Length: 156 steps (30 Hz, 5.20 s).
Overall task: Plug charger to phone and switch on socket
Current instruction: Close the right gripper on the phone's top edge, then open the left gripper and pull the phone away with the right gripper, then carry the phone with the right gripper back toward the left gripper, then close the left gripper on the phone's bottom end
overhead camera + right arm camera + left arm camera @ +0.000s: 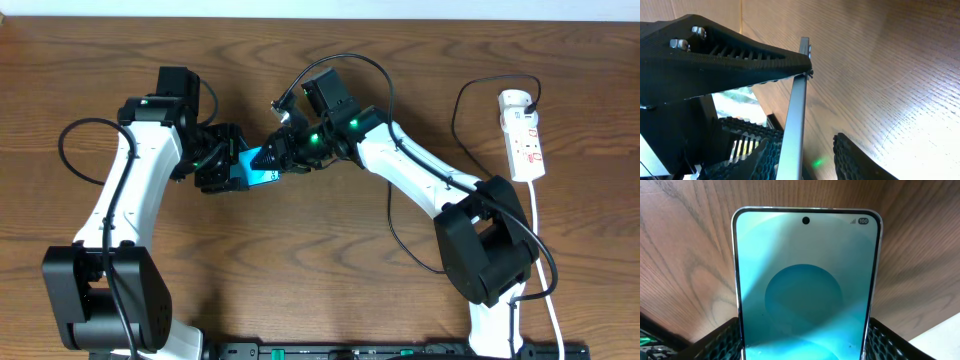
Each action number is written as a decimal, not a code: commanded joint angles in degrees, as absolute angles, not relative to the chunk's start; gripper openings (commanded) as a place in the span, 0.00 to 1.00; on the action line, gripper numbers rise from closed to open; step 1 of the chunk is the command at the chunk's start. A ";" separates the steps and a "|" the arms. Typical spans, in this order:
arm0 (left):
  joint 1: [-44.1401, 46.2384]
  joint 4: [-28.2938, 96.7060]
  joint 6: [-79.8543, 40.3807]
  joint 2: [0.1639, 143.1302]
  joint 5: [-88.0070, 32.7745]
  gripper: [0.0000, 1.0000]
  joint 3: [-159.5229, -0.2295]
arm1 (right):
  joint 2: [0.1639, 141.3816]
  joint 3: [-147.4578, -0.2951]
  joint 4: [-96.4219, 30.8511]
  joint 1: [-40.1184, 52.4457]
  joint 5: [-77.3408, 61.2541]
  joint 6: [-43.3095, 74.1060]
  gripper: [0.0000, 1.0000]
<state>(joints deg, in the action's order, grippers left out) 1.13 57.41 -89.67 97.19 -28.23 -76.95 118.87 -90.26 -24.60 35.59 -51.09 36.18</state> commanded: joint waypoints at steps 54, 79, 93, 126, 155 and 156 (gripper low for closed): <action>0.23 56.23 -82.91 96.86 -30.44 0.23 -77.14 | 118.39 -90.96 -26.55 36.23 -49.60 34.11 0.01; -3.86 51.35 -49.89 92.33 -36.91 0.87 -77.58 | 118.39 -90.96 -36.38 18.70 -55.37 28.62 0.01; -3.81 38.09 -50.96 91.61 -47.35 0.89 -77.56 | 118.39 -90.96 -21.15 11.55 -73.71 42.09 0.01; 0.84 13.85 -66.87 91.61 -34.87 0.89 -77.56 | 118.39 -90.96 21.23 23.53 -50.43 101.67 0.01; 1.72 8.43 -78.35 91.61 -26.28 0.76 -77.56 | 118.39 -90.96 27.66 27.90 -47.29 103.26 0.01; 1.72 8.43 -78.35 91.61 -26.28 0.75 -77.56 | 118.39 -90.96 27.64 28.16 -47.27 103.24 0.01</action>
